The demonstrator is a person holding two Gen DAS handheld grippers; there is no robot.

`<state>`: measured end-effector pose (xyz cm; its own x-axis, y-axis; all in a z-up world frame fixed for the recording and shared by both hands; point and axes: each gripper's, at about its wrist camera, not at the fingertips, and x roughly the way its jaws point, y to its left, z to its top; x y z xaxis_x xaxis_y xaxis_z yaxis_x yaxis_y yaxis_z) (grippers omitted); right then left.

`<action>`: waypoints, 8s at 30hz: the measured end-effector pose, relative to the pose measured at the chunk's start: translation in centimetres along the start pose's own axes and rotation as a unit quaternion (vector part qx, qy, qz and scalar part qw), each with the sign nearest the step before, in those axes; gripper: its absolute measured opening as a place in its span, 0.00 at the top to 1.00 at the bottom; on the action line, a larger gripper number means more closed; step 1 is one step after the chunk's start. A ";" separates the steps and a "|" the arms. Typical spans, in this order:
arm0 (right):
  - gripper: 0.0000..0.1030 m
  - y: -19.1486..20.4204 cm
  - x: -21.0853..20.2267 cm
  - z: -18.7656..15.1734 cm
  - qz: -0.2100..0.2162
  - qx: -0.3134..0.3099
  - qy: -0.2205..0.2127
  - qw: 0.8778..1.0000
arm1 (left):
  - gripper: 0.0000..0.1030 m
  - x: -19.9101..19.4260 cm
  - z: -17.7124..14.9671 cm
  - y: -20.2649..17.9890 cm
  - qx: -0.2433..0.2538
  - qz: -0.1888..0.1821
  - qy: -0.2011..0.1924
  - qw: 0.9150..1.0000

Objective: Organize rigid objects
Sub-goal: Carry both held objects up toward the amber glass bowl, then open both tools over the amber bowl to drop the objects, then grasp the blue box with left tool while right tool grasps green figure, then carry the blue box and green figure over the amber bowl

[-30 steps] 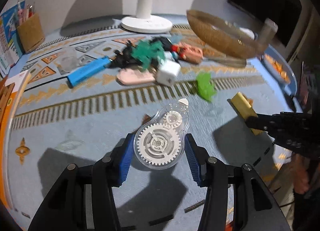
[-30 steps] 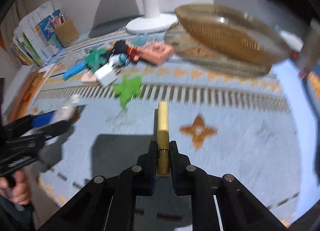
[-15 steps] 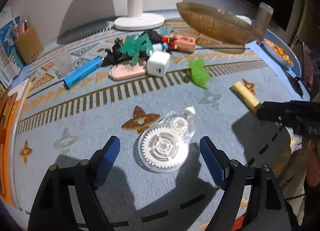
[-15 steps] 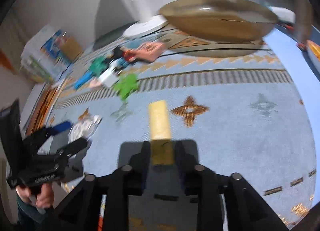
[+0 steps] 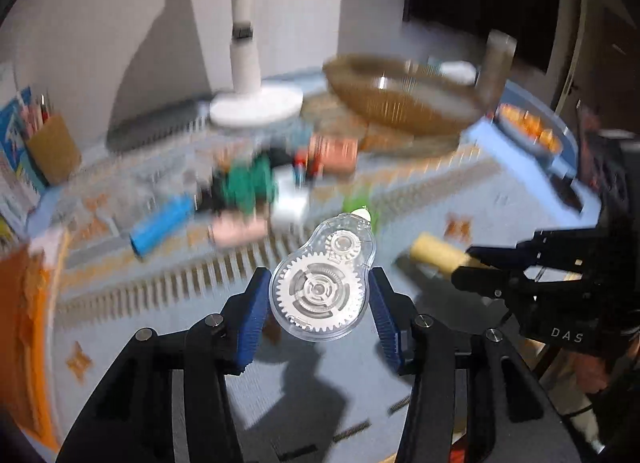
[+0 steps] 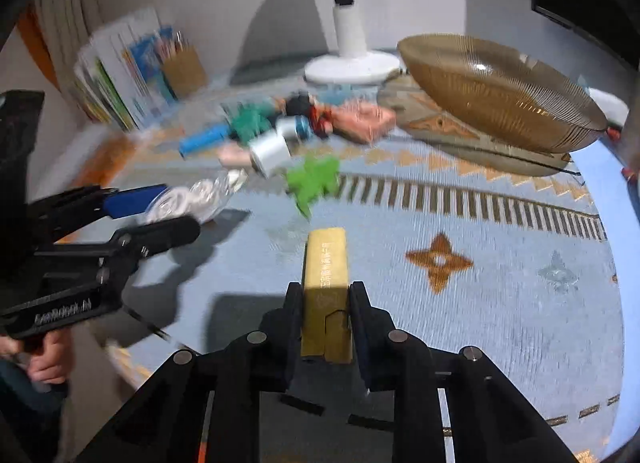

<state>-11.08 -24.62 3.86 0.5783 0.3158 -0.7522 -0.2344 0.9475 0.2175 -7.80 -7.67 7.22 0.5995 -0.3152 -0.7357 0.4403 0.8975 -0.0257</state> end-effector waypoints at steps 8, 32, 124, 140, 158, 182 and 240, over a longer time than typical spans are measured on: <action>0.89 -5.9 -8.3 7.7 -0.044 0.040 -0.110 0.992 | 0.55 -2.2 11.1 -1.8 0.025 -0.025 -0.071 0.997; 0.69 -10.7 -5.3 -6.6 -0.160 0.011 0.044 0.986 | 0.55 0.4 9.4 -3.1 0.027 -0.045 -0.028 0.998; 0.15 -2.7 2.3 2.6 -0.068 0.028 -0.086 0.994 | 0.01 1.1 -2.4 12.2 -0.117 0.126 -0.086 0.981; 0.25 -0.5 4.7 4.7 -0.020 0.032 -0.001 0.999 | 0.31 7.3 1.1 16.6 -0.033 0.108 0.067 0.991; 0.64 2.4 8.7 5.8 -0.071 -0.020 0.030 0.997 | 0.79 7.8 0.6 13.9 -0.049 0.010 0.075 0.996; 0.35 0.8 3.5 -1.5 -0.087 -0.037 0.013 0.995 | 0.55 6.4 -2.6 8.6 -0.056 0.053 0.057 0.995; 0.29 -5.0 0.2 -2.3 -0.084 0.036 -0.015 0.996 | 0.78 6.4 -1.8 5.5 0.023 0.048 0.069 0.996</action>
<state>-11.59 -29.42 1.20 0.6278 0.1526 -0.7633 -0.0765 0.9879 0.1346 -2.78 -4.20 1.12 0.5443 -0.1806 -0.8192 0.4173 0.9054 0.0776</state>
